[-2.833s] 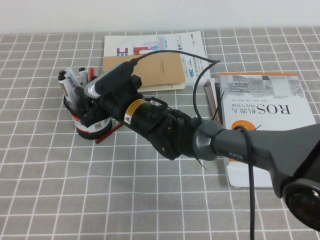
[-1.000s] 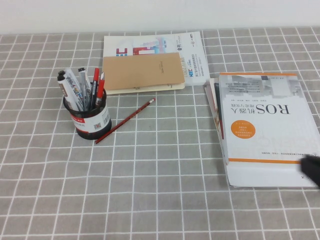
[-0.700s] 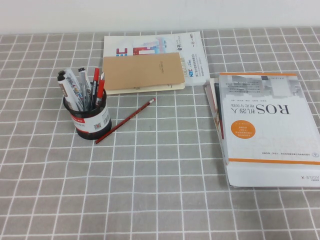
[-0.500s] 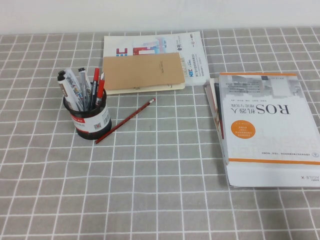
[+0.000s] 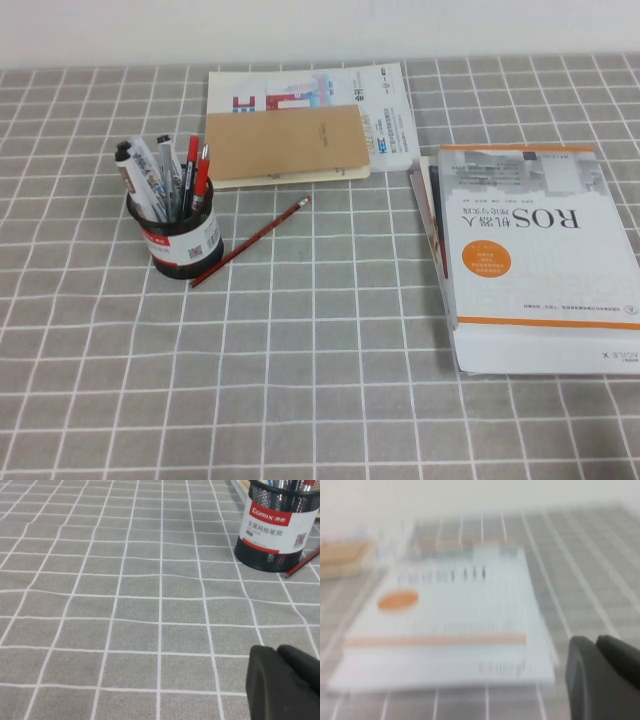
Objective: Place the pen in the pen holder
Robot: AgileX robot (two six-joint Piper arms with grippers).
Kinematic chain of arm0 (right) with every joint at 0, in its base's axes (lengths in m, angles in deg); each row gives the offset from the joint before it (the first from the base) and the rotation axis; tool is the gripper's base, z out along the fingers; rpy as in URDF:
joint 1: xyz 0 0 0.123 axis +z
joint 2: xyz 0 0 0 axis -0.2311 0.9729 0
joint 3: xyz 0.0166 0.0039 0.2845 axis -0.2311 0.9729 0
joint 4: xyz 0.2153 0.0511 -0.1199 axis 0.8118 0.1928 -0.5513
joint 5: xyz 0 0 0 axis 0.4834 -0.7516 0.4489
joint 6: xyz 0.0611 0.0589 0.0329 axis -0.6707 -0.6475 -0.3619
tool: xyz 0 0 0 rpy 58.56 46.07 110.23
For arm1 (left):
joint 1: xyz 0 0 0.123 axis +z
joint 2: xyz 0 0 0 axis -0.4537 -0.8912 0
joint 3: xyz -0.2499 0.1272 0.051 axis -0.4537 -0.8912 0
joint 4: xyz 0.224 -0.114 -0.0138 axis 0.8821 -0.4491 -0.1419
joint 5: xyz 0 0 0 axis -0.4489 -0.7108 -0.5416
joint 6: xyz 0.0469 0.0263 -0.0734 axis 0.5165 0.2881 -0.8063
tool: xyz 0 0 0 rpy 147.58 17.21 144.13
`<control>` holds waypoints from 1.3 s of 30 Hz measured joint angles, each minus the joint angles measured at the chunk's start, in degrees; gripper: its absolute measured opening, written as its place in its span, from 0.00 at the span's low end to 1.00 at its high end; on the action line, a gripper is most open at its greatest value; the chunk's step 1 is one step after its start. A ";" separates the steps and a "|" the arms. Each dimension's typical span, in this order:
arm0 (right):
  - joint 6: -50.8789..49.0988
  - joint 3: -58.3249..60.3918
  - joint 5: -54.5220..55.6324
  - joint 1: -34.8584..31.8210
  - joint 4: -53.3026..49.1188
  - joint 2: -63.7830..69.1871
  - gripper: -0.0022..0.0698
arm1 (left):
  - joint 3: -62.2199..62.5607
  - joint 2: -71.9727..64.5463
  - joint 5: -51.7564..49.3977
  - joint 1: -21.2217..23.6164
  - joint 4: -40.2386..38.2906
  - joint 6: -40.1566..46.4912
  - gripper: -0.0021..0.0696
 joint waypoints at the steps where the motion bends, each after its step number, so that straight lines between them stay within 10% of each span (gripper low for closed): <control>1: 2.28 0.00 -2.53 -0.27 2.85 0.00 0.01 | 0.00 0.00 0.00 0.00 0.00 0.00 0.02; 39: 5.97 0.08 -9.09 -0.68 1.66 0.00 0.01 | 0.00 0.00 0.00 0.00 0.00 0.00 0.02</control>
